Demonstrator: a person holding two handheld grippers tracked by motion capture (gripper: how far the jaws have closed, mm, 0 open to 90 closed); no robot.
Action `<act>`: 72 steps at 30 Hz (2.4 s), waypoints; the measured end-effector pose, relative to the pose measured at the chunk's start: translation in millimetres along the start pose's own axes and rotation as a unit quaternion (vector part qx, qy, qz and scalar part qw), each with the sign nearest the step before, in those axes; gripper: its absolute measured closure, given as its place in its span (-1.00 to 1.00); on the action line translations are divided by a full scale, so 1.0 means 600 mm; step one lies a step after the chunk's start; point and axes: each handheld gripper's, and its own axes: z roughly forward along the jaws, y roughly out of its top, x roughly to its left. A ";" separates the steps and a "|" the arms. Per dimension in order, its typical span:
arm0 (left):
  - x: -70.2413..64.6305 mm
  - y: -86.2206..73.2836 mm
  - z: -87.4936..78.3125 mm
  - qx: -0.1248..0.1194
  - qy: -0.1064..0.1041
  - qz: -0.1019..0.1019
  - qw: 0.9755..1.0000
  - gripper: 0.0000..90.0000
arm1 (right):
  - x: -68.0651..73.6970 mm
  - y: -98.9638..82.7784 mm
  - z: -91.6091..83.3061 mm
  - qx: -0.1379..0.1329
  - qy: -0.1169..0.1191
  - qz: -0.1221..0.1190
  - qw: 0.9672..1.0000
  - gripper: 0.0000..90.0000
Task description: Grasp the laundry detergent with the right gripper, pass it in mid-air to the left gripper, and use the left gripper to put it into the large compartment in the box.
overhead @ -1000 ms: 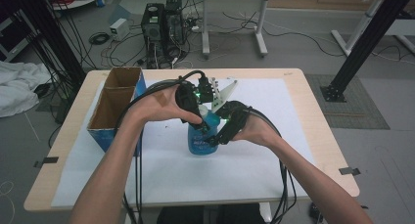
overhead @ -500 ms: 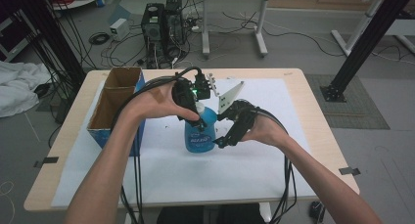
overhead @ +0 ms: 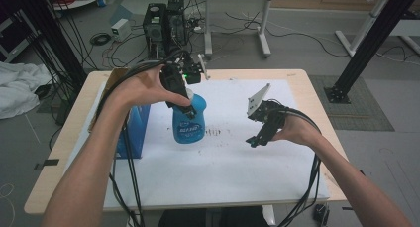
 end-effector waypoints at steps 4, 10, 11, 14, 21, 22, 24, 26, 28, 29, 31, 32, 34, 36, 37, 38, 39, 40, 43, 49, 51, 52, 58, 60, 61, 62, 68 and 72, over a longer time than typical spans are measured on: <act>0.009 0.000 -0.021 0.005 0.008 -0.028 1.000 -0.16 | -0.005 -0.021 -0.006 0.025 -0.014 0.007 1.000 -0.70; 0.023 0.003 -0.060 0.008 0.014 -0.065 0.998 -0.16 | -0.008 -0.039 -0.010 0.034 -0.019 0.016 0.999 -0.70; 0.030 0.004 -0.079 0.009 0.018 -0.082 0.996 -0.16 | -0.008 -0.043 -0.011 0.035 -0.021 0.018 0.999 -0.70; 0.039 0.003 -0.109 0.008 0.028 -0.110 0.993 -0.16 | -0.010 -0.055 -0.012 0.042 -0.023 0.022 0.999 -0.70; 0.071 -0.025 -0.178 -0.007 0.041 -0.193 0.980 -0.16 | -0.012 -0.069 -0.013 0.048 -0.027 0.030 0.998 -0.70; 0.075 -0.031 -0.182 -0.008 0.042 -0.201 0.979 -0.16 | -0.012 -0.072 -0.013 0.049 -0.028 0.030 0.998 -0.70; 0.080 -0.042 -0.188 -0.012 0.045 -0.220 0.974 -0.16 | -0.012 -0.073 -0.014 0.051 -0.028 0.031 0.998 -0.70; 0.093 -0.066 -0.195 -0.014 0.053 -0.257 0.965 -0.16 | -0.012 -0.077 -0.012 0.054 -0.029 0.034 0.998 -0.70; 0.101 -0.082 -0.200 -0.008 0.060 -0.275 0.960 -0.16 | -0.011 -0.079 -0.011 0.056 -0.030 0.035 0.997 -0.70; 0.101 -0.082 -0.200 -0.008 0.060 -0.275 0.960 -0.16 | -0.011 -0.079 -0.010 0.057 -0.030 0.034 0.997 -0.70; 0.113 -0.103 -0.207 0.000 0.072 -0.292 0.954 -0.16 | -0.010 -0.080 -0.009 0.057 -0.029 0.033 0.997 -0.70; 0.113 -0.103 -0.207 0.000 0.072 -0.292 0.954 -0.16 | -0.010 -0.080 -0.009 0.057 -0.029 0.033 0.997 -0.70; 0.120 -0.121 -0.213 0.012 0.090 -0.308 0.947 -0.16 | -0.008 -0.080 -0.006 0.059 -0.030 0.032 0.997 -0.70; 0.123 -0.127 -0.215 0.010 0.094 -0.317 0.944 -0.16 | -0.008 -0.081 -0.005 0.060 -0.030 0.032 0.997 -0.70; 0.126 -0.134 -0.218 0.009 0.096 -0.323 0.941 -0.16 | -0.007 -0.081 -0.004 0.061 -0.029 0.031 0.997 -0.70; 0.130 -0.148 -0.223 0.005 0.096 -0.338 0.936 -0.16 | -0.007 -0.082 -0.003 0.063 -0.028 0.031 0.997 -0.70; 0.132 -0.153 -0.225 0.005 0.095 -0.345 0.934 -0.16 | -0.006 -0.083 -0.001 0.062 -0.028 0.031 0.997 -0.70; 0.134 -0.157 -0.226 0.003 0.095 -0.350 0.932 -0.16 | -0.006 -0.083 0.000 0.063 -0.027 0.031 0.997 -0.70; 0.140 -0.174 -0.229 0.005 0.097 -0.368 0.925 -0.16 | -0.006 -0.085 0.002 0.062 -0.027 0.030 0.997 -0.70; 0.148 -0.200 -0.222 0.016 0.112 -0.384 0.916 -0.16 | -0.005 -0.085 0.003 0.062 -0.030 0.032 0.997 -0.70; 0.150 -0.208 -0.218 0.019 0.114 -0.389 0.914 -0.16 | -0.003 -0.086 0.003 0.059 -0.031 0.032 0.997 -0.70; 0.152 -0.214 -0.214 0.024 0.114 -0.392 0.913 -0.16 | -0.003 -0.086 0.003 0.059 -0.030 0.032 0.997 -0.70; 0.156 -0.230 -0.187 0.035 0.113 -0.401 0.908 -0.16 | -0.002 -0.089 0.004 0.061 -0.031 0.034 0.997 -0.70; 0.159 -0.235 -0.177 0.037 0.111 -0.404 0.907 -0.16 | -0.001 -0.090 0.004 0.060 -0.030 0.035 0.997 -0.70; 0.159 -0.237 -0.173 0.038 0.109 -0.404 0.908 -0.16 | -0.001 -0.090 0.005 0.060 -0.031 0.035 0.997 -0.70; 0.161 -0.240 -0.164 0.041 0.105 -0.404 0.908 -0.16 | -0.001 -0.090 0.005 0.060 -0.031 0.033 0.997 -0.70; 0.166 -0.250 -0.132 0.045 0.093 -0.403 0.909 -0.16 | 0.003 -0.091 0.010 0.064 -0.029 0.033 0.997 -0.70; 0.169 -0.256 -0.110 0.046 0.086 -0.404 0.910 -0.16 | 0.004 -0.090 0.012 0.065 -0.029 0.033 0.997 -0.70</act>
